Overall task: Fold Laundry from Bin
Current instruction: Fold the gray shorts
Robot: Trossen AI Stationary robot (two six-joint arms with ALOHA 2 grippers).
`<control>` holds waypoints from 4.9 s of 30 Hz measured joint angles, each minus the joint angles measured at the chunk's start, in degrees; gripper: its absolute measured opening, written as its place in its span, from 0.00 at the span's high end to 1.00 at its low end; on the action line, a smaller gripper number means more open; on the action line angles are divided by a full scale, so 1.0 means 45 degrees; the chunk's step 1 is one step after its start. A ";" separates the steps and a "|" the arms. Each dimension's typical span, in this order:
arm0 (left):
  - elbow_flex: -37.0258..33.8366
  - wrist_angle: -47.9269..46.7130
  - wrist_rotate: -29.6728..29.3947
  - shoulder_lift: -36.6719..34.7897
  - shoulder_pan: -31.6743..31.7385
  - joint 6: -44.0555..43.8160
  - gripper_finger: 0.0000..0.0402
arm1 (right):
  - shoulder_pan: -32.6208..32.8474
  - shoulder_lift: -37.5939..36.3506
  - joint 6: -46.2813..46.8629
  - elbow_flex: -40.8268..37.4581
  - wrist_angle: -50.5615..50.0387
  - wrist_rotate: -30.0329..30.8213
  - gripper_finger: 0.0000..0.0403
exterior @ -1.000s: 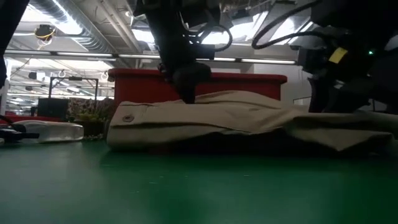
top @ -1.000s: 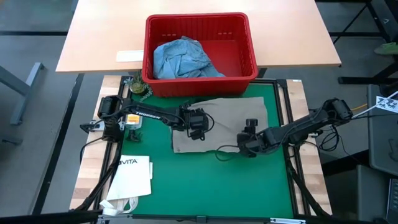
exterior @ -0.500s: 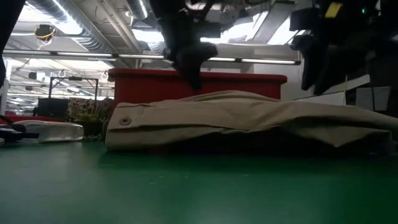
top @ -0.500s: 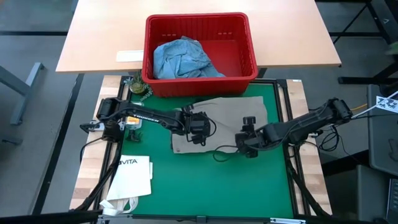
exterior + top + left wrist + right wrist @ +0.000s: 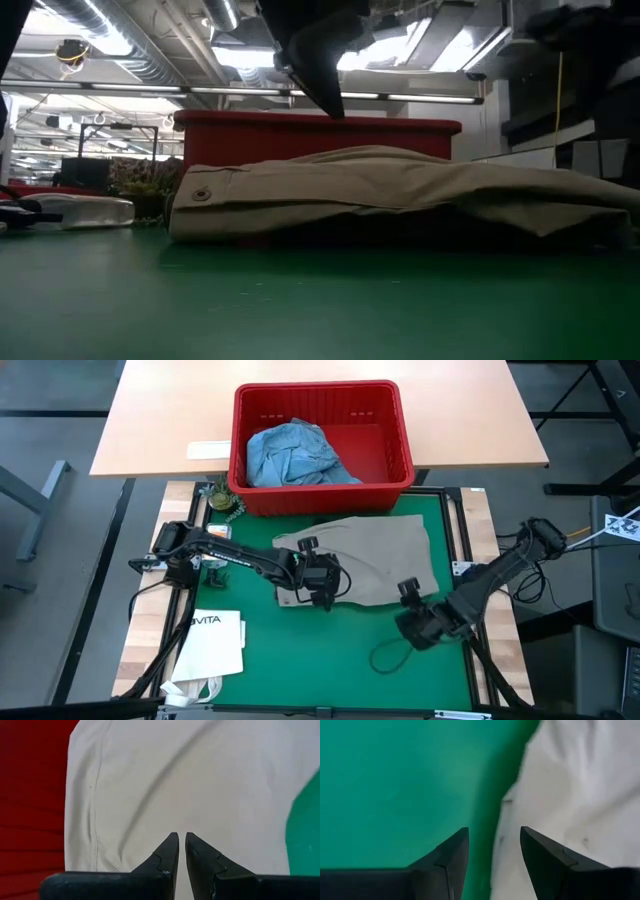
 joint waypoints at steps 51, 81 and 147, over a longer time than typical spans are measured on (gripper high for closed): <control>0.0000 0.0024 0.0266 0.0005 -0.0647 0.0121 0.56 | 0.0219 0.0005 0.2897 -0.2139 -0.3532 -0.0475 0.55; 0.0000 0.0053 0.0261 0.0010 -0.0647 0.0121 0.56 | 0.0244 0.0005 0.3609 -0.3826 -0.0821 0.1326 0.55; 0.0000 0.0073 0.0256 0.0015 -0.0647 -0.0506 0.56 | 0.0234 0.0015 0.3900 -0.6736 0.1677 0.2177 0.99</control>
